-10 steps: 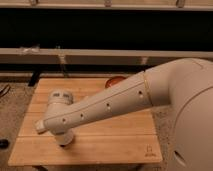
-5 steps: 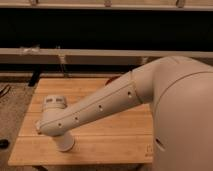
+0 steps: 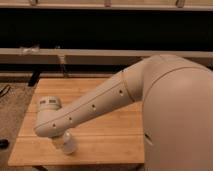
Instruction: Place the ceramic cup over the eraser
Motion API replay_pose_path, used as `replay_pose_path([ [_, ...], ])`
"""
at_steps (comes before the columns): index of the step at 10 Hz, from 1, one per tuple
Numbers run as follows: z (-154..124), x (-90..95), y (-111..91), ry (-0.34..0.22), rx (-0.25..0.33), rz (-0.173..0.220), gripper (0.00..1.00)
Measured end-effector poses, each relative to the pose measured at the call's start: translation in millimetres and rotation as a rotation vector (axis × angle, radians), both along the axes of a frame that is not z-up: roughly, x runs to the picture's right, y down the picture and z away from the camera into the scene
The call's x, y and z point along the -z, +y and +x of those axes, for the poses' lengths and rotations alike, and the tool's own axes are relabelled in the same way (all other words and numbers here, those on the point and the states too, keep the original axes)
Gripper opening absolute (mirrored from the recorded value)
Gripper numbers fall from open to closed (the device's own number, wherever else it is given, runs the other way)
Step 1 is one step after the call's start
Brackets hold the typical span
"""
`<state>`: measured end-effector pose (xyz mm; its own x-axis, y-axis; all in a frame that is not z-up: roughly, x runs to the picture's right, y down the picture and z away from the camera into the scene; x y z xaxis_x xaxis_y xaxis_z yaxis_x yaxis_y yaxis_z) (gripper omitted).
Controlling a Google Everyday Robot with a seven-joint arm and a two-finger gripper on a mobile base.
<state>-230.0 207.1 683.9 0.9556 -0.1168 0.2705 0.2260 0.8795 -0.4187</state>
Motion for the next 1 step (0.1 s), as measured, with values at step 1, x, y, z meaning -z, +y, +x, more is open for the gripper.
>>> replay_pose_path([
  [1, -1.2, 0.4, 0.4, -0.002, 0.002, 0.000, 0.80],
])
